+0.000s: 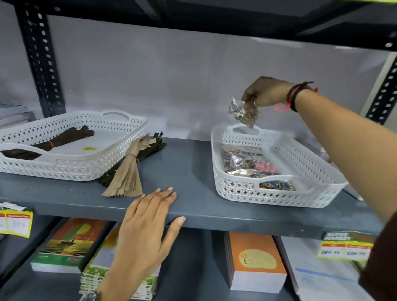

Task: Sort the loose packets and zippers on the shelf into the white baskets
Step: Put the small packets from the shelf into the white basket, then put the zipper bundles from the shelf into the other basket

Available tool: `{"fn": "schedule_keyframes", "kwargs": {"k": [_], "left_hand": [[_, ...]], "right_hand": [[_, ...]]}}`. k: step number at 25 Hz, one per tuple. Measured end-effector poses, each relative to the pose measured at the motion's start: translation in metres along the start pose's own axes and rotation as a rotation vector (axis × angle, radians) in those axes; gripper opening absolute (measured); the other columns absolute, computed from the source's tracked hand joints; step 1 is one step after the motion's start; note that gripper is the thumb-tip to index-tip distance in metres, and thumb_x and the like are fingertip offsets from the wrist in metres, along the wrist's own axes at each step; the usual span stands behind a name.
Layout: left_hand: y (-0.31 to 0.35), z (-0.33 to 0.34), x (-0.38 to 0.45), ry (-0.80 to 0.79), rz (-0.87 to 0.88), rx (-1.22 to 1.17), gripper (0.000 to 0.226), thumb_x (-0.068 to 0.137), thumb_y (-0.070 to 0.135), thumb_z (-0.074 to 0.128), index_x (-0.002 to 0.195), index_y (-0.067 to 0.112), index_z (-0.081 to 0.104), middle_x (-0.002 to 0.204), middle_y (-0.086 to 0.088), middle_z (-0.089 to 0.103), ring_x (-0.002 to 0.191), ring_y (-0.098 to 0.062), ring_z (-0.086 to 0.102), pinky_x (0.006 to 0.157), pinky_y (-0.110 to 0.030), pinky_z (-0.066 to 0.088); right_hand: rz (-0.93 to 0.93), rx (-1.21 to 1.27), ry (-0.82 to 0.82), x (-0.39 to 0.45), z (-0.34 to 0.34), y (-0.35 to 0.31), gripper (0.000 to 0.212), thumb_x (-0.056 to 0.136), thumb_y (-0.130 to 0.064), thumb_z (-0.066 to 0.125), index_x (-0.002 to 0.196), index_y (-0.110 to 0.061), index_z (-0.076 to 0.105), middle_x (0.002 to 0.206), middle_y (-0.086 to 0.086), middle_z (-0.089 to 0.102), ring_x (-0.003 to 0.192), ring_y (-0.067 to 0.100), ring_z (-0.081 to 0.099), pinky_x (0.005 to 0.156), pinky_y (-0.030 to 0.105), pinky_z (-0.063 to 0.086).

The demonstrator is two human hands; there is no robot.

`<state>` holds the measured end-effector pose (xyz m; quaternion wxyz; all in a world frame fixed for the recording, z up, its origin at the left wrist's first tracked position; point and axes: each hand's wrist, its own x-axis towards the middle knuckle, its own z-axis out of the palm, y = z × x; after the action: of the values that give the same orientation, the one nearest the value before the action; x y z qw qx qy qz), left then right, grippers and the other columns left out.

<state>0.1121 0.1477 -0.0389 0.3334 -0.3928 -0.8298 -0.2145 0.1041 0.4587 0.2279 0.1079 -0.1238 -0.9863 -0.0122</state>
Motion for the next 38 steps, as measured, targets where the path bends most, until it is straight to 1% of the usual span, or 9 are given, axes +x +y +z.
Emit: {"fn": "schedule_keyframes", "kwargs": {"k": [5,10,13,17,23,26,29,33,38], "left_hand": [[0.001,0.003,0.001,0.045,0.000,0.024,0.052,0.097,0.048,0.034,0.119,0.012,0.065,0.125,-0.001,0.065,0.120,-0.021,0.055,0.103,-0.035,0.032],[0.002,0.003,0.001,0.050,0.008,0.039,0.049,0.095,0.045,0.039,0.119,0.011,0.065,0.123,-0.002,0.066,0.118,-0.022,0.055,0.102,-0.035,0.032],[0.003,0.002,0.000,0.053,0.011,0.040,0.049,0.096,0.045,0.039,0.120,0.011,0.064,0.123,-0.002,0.065,0.118,-0.023,0.056,0.103,-0.034,0.032],[0.002,0.001,0.000,0.040,0.024,0.050,0.050,0.098,0.046,0.037,0.121,0.010,0.064,0.126,-0.002,0.064,0.119,-0.022,0.056,0.103,-0.033,0.032],[-0.007,-0.014,-0.001,0.002,0.053,0.099,0.059,0.100,0.050,0.027,0.131,0.011,0.058,0.138,-0.002,0.056,0.132,-0.019,0.046,0.109,-0.033,0.026],[-0.028,-0.035,-0.008,0.060,-0.003,0.145,0.056,0.098,0.046,0.034,0.134,0.009,0.055,0.143,-0.003,0.052,0.136,-0.019,0.042,0.110,-0.035,0.026],[-0.063,-0.055,-0.019,0.083,-0.035,0.186,0.055,0.097,0.044,0.037,0.134,0.007,0.055,0.142,-0.006,0.053,0.136,-0.022,0.042,0.109,-0.038,0.028],[-0.119,-0.062,-0.034,0.065,-0.022,0.212,0.055,0.097,0.043,0.037,0.134,0.006,0.054,0.140,-0.007,0.054,0.134,-0.022,0.044,0.109,-0.040,0.030],[-0.184,-0.068,-0.043,0.056,0.035,0.128,0.054,0.098,0.043,0.037,0.137,0.009,0.053,0.143,-0.003,0.051,0.137,-0.018,0.040,0.112,-0.039,0.029]], "right_hand": [[0.114,-0.072,-0.343,-0.030,0.040,0.056,0.020,0.081,-0.019,0.070,0.069,-0.034,0.064,0.081,-0.011,0.070,0.091,0.018,0.060,0.092,0.037,0.049],[0.139,-0.071,-0.467,-0.047,0.063,0.053,0.011,0.081,-0.021,0.071,0.092,-0.023,0.073,0.100,0.003,0.071,0.091,0.017,0.053,0.062,0.021,0.046],[0.124,-0.035,-0.503,-0.040,0.073,0.055,0.009,0.075,-0.025,0.077,0.073,-0.033,0.074,0.091,-0.005,0.074,0.115,0.031,0.059,0.101,0.044,0.047],[0.124,-0.004,-0.536,-0.034,0.078,0.060,0.013,0.074,-0.024,0.077,0.068,-0.035,0.074,0.080,-0.011,0.071,0.091,0.016,0.056,0.090,0.033,0.048],[0.019,0.092,-0.228,-0.025,0.048,0.026,0.028,0.078,-0.036,0.072,0.096,-0.015,0.075,0.090,-0.005,0.071,0.096,0.020,0.062,0.091,0.038,0.051],[-0.115,0.202,-0.048,-0.013,0.040,-0.024,0.018,0.082,-0.025,0.068,0.094,-0.014,0.074,0.088,0.007,0.071,0.083,0.027,0.062,0.076,0.032,0.052],[-0.198,0.324,-0.046,-0.006,0.050,-0.084,0.019,0.081,-0.024,0.070,0.094,-0.010,0.073,0.081,0.009,0.066,0.070,0.018,0.055,0.059,0.024,0.048],[-0.282,0.275,-0.100,0.001,0.076,-0.159,0.021,0.079,-0.022,0.070,0.096,-0.010,0.074,0.096,0.011,0.074,0.083,0.017,0.061,0.082,0.032,0.052],[-0.134,0.254,-0.126,0.022,0.112,-0.221,0.035,0.082,-0.034,0.065,0.100,-0.005,0.073,0.099,0.013,0.075,0.088,0.026,0.068,0.083,0.036,0.055]]}}
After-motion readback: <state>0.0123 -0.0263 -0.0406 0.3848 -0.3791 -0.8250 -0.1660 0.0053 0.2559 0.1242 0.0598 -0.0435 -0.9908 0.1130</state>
